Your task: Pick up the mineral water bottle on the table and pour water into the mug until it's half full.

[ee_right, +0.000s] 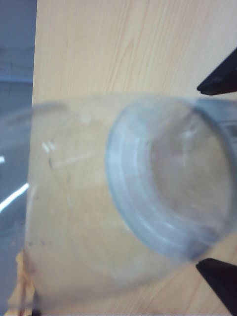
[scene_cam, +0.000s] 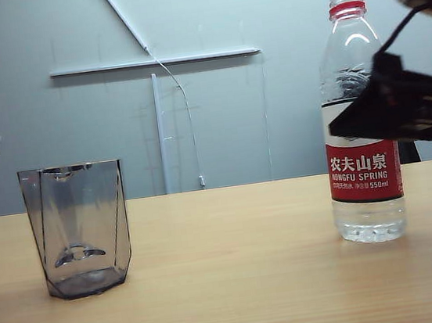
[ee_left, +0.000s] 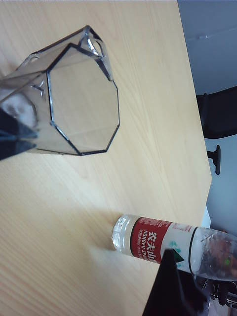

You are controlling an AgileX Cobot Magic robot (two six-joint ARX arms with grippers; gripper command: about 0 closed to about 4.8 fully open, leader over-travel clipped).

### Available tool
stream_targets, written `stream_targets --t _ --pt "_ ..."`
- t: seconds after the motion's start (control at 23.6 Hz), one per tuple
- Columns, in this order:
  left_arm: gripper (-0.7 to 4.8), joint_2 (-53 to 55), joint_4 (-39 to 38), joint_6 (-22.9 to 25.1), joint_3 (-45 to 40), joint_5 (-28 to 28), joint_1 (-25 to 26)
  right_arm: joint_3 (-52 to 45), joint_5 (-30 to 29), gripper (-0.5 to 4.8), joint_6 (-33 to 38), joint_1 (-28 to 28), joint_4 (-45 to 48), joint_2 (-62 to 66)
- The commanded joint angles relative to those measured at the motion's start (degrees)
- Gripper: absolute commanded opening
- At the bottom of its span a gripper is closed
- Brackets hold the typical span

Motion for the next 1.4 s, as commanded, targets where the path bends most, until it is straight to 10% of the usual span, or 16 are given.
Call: stream_targets --t 0.04,0.42,0.63,1.18,1.4 --pt "-0.02 0.1 0.5 -0.2 0.1 0.1 0.0 1.5 -0.2 4.79 -0.2 0.1 7.0 5.6" --pt "-0.02 0.1 0.5 -0.2 0.1 0.1 0.1 4.4 0.0 4.79 0.1 0.1 13.5 14.7" --pt "-0.02 0.1 0.5 -0.2 0.1 0.1 0.1 4.4 0.1 3.14 0.1 0.1 13.5 14.7" --pt "-0.02 0.1 0.5 -0.2 0.1 0.2 3.7 5.6 -0.3 2.6 -1.7 0.8 15.8 12.5" --pt "-0.02 0.1 0.5 -0.2 0.1 0.1 11.7 16.1 -0.1 2.6 -14.6 8.7 -5.7 9.4"
